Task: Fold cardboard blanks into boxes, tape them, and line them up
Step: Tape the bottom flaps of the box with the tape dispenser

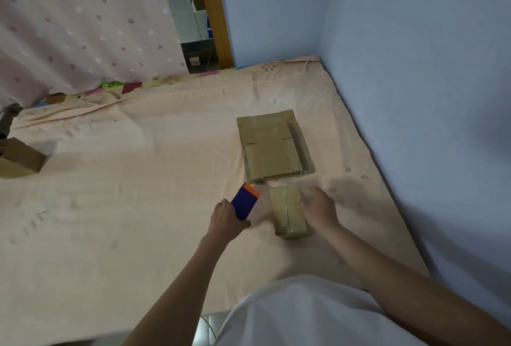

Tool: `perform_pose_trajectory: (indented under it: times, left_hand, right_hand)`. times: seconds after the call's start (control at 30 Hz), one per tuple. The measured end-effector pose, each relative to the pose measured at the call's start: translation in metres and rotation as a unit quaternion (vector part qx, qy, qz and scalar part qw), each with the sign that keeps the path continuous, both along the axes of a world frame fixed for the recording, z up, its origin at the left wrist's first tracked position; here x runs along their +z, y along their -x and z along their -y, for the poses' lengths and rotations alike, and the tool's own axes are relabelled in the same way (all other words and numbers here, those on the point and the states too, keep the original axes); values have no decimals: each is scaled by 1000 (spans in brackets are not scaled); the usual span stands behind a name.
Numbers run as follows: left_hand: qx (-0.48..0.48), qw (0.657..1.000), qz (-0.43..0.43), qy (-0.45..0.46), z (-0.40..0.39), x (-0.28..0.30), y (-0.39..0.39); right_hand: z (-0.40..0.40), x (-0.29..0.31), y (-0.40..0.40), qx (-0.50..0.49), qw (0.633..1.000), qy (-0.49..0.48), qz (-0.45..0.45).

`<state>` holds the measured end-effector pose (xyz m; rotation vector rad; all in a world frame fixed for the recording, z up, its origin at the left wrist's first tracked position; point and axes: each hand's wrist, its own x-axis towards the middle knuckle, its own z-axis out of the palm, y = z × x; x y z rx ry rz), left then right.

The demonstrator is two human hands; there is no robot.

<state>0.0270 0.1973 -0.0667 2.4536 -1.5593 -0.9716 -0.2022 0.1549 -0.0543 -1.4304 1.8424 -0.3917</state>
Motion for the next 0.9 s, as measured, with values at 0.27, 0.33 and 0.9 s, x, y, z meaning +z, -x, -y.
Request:
perform_pose_trajectory:
  times: [0.27, 0.33, 0.9]
  left_hand:
    - [2, 999, -39, -7, -11, 11, -31]
    - [-8, 998, -55, 3, -12, 19, -36]
    - [-177, 972, -147, 44, -20, 69, -57]
  right_hand:
    - [12, 18, -18, -39, 985, 158, 52]
    - [13, 23, -26, -28, 984, 159, 72]
    - [19, 31, -45, -55, 863, -272, 422]
